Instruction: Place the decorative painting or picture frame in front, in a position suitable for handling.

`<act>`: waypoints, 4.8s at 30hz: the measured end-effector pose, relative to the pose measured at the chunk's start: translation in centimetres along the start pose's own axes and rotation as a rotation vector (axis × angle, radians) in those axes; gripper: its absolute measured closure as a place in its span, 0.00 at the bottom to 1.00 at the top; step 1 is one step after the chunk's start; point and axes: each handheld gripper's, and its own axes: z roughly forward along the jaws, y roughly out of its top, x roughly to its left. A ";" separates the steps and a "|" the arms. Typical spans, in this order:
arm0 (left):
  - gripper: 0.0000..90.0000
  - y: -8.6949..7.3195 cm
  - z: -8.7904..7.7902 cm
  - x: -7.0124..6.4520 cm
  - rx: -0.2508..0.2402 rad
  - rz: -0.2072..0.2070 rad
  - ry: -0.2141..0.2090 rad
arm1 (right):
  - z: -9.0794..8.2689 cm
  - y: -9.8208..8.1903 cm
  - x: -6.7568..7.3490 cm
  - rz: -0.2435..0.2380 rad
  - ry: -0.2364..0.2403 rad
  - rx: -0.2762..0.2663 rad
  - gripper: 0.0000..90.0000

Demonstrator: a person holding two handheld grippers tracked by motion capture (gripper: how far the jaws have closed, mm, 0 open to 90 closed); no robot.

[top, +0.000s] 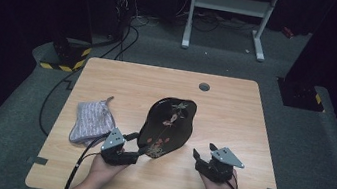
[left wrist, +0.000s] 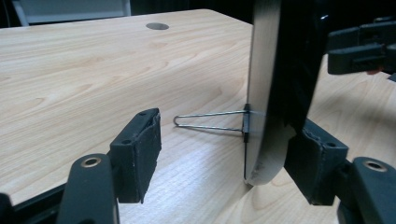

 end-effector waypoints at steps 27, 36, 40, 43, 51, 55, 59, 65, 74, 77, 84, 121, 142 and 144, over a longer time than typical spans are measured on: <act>0.39 0.3 2.0 2.6 0.015 -0.091 0.098 | -0.6 -0.7 0.9 -0.037 0.043 0.037 0.41; 0.39 0.2 1.7 2.7 0.024 -0.064 0.065 | -0.6 -0.8 1.0 -0.031 0.046 0.028 0.36; 0.38 -0.2 0.9 2.7 0.047 -0.049 0.043 | 0.0 -0.4 1.2 -0.032 0.057 0.014 0.36; 0.36 -0.7 0.3 2.8 0.074 -0.045 0.032 | 0.5 0.0 1.2 -0.022 0.080 0.000 0.36; 0.28 -0.1 -3.5 2.5 0.085 -0.038 0.052 | 1.8 1.6 1.4 -0.005 0.105 -0.023 0.37; 0.28 -1.3 -4.9 2.9 0.139 -0.034 0.074 | 2.2 2.2 1.4 0.008 0.128 -0.037 0.39; 0.28 -3.1 -5.7 3.6 0.123 -0.085 0.070 | 2.3 2.4 1.9 -0.025 0.121 -0.036 0.37; 0.26 -2.5 -5.9 3.9 0.112 -0.048 0.079 | 2.7 2.2 2.1 -0.014 0.131 -0.008 0.35; 0.25 -2.2 -4.7 3.5 0.137 -0.004 0.083 | 2.1 1.3 2.3 -0.011 0.144 -0.001 0.37; 0.25 -2.1 -4.1 3.5 0.151 -0.011 0.068 | 1.8 1.0 2.5 -0.017 0.147 -0.001 0.38; 0.26 -1.5 -3.3 3.0 0.126 0.000 0.054 | 1.0 0.4 3.0 -0.022 0.157 0.002 0.39; 0.27 -2.5 -6.2 3.3 0.152 0.002 0.126 | 1.1 3.1 2.8 -0.017 0.173 -0.128 0.46; 0.27 -3.3 -8.2 3.8 0.146 -0.014 0.173 | 1.5 5.0 3.7 0.014 0.280 -0.191 0.89; 0.27 -3.2 -8.0 3.8 0.143 -0.012 0.169 | 1.3 5.0 3.7 0.034 0.276 -0.194 0.90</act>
